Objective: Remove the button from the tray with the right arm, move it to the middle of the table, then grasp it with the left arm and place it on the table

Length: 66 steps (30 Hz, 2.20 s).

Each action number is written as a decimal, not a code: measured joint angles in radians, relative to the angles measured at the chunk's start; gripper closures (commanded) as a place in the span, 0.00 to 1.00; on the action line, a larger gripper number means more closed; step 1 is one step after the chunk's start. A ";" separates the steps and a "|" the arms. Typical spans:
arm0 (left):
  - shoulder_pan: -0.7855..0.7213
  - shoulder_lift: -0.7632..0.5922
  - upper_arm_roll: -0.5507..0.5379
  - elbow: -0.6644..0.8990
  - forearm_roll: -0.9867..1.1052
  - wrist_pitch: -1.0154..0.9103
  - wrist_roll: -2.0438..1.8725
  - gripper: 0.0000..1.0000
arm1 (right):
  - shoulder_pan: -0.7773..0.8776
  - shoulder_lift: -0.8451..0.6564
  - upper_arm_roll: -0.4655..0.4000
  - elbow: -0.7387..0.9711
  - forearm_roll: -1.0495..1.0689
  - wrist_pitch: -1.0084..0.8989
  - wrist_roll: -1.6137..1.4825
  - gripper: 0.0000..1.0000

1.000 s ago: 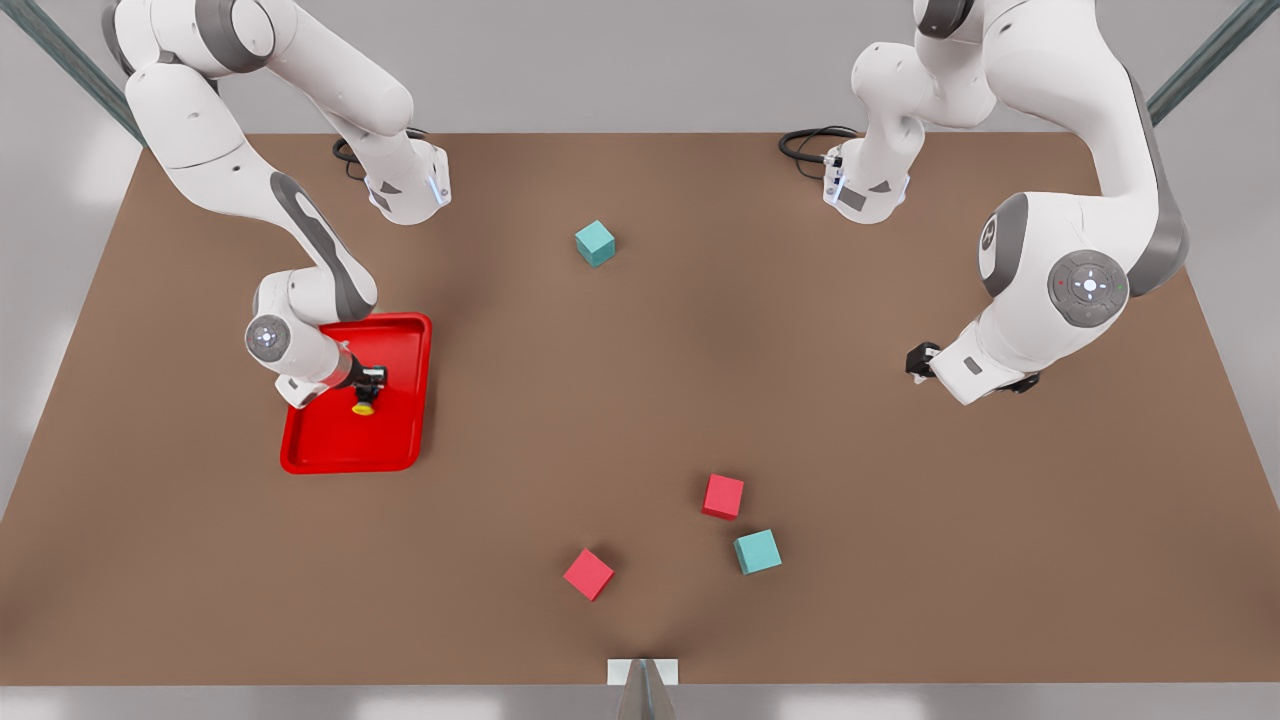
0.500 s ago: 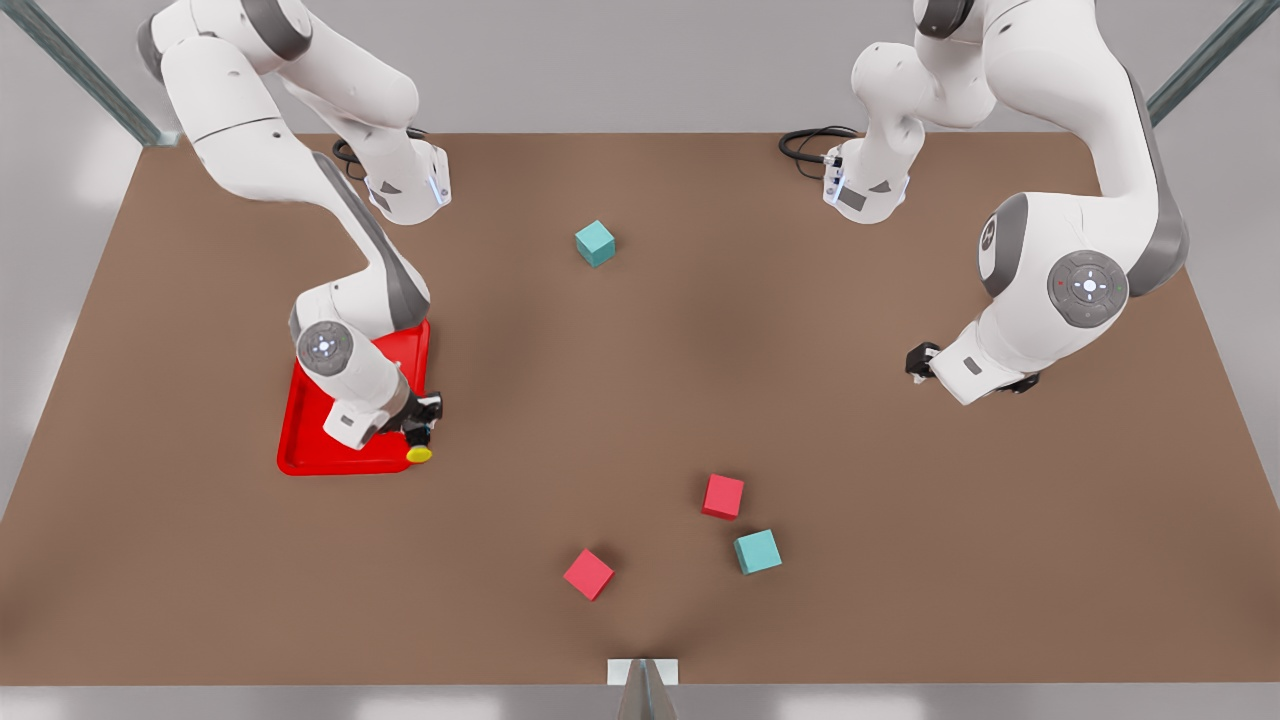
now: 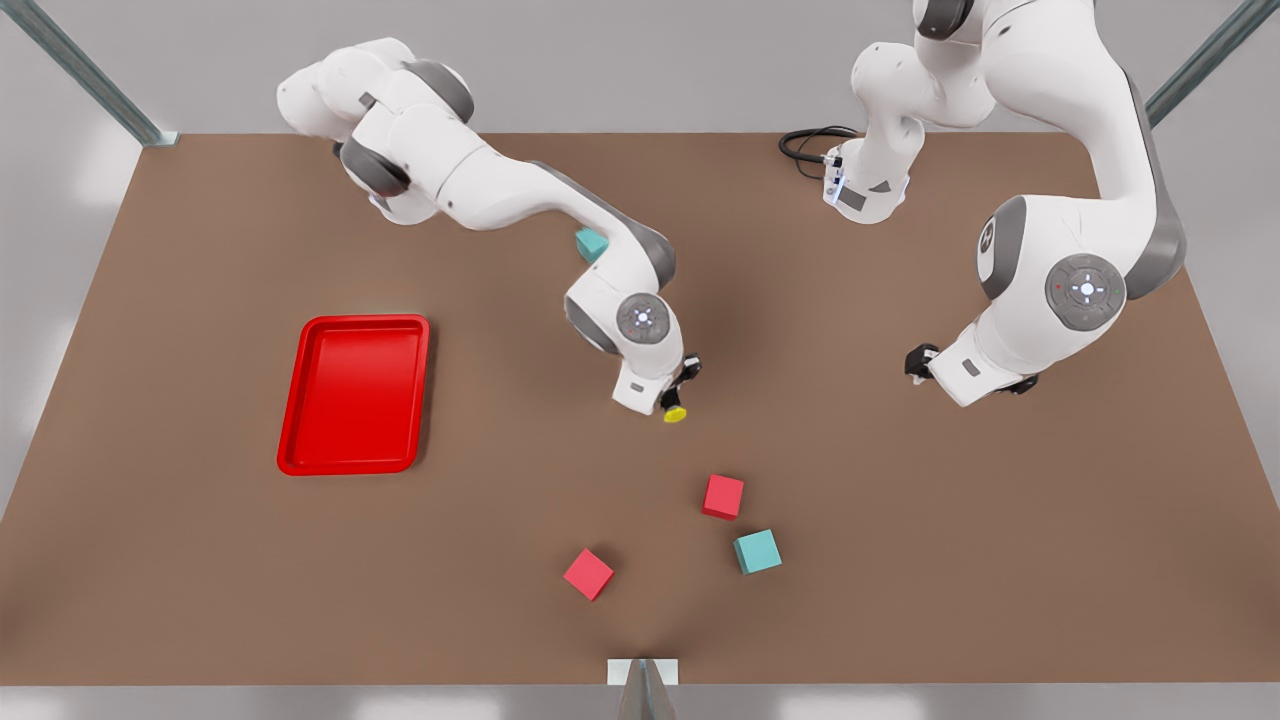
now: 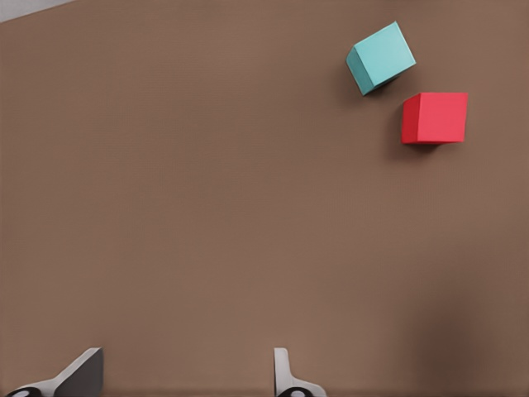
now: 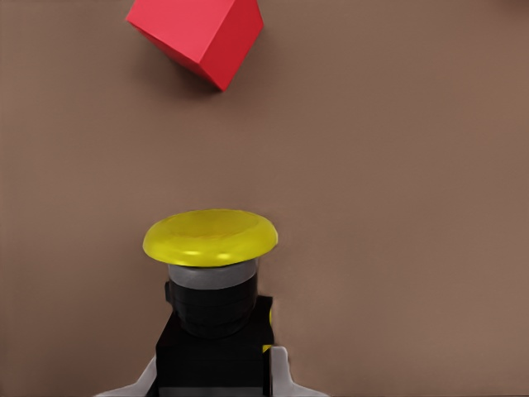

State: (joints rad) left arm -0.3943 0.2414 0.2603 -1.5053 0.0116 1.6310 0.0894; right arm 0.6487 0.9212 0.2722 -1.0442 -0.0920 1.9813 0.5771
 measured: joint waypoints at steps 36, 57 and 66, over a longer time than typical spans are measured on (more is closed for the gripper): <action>-0.444 0.468 -0.003 0.141 -0.240 0.262 -0.247 0.00 | -0.585 -0.619 -0.057 -0.312 -0.031 -0.324 0.127 0.00; -0.475 0.475 -0.067 -0.182 -0.320 0.637 -0.179 0.00 | -0.646 -0.630 -0.058 -0.292 -0.043 -0.482 -0.392 0.00; -0.472 0.502 -0.081 -0.180 -0.350 0.662 -0.126 0.00 | -0.646 -0.629 -0.060 -0.277 -0.045 -0.490 -0.486 0.00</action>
State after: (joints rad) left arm -0.8663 0.7431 0.1796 -1.6858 -0.3381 2.2934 -0.0363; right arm 0.0025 0.2927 0.2125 -1.3217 -0.1367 1.4909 0.0916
